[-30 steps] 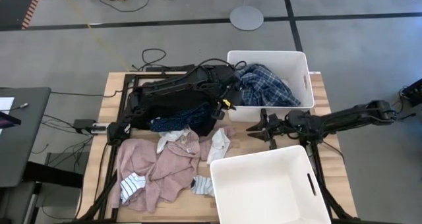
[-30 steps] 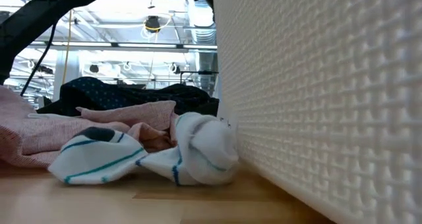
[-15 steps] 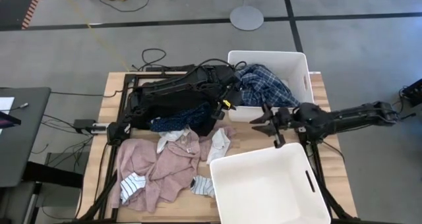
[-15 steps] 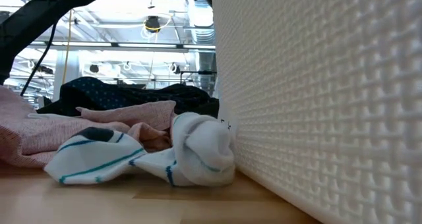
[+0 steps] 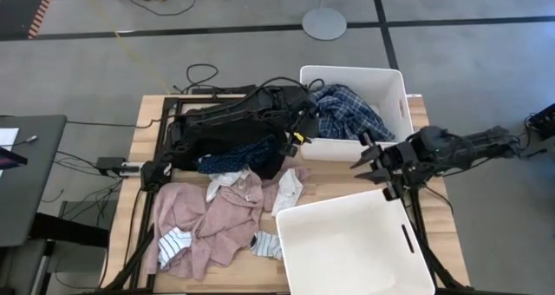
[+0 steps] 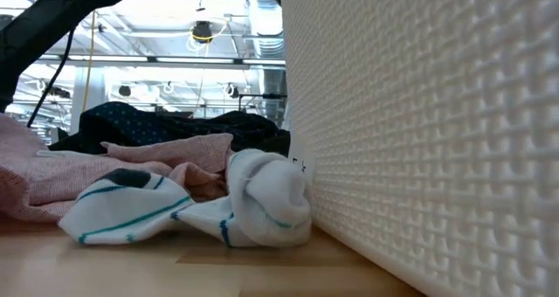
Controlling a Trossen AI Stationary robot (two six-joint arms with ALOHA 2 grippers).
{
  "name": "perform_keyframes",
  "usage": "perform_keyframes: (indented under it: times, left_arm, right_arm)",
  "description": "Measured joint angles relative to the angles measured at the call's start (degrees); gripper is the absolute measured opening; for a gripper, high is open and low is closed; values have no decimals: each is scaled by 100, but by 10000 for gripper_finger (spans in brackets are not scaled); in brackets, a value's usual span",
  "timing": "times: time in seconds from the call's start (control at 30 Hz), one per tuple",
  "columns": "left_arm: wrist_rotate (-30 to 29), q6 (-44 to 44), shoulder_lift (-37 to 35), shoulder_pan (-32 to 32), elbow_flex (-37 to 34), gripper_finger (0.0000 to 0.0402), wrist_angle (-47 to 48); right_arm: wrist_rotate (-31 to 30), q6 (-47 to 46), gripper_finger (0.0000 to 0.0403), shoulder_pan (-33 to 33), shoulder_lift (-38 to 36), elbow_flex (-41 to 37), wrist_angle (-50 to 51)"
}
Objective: Sort clothes
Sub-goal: Put the white sock into the bottom white laundry bin
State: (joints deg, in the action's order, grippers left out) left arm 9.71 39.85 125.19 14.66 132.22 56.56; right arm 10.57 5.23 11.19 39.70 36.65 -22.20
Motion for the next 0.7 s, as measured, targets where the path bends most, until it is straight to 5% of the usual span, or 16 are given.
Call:
perform_keyframes:
  times: [0.33,0.53,0.7]
  left_arm:
    - [-403,-326,-1077,-211,9,234,-72]
    - [204,-1124,-1861,-827,27,241,888]
    - [-501,-1589,-1987,-1962,7,230,1725]
  right_arm:
    - [-743,324,112,357,-9,827,1987]
    - [-774,101,112,559,59,891,2611]
    - [-771,-197,113,909,369,912,3461]
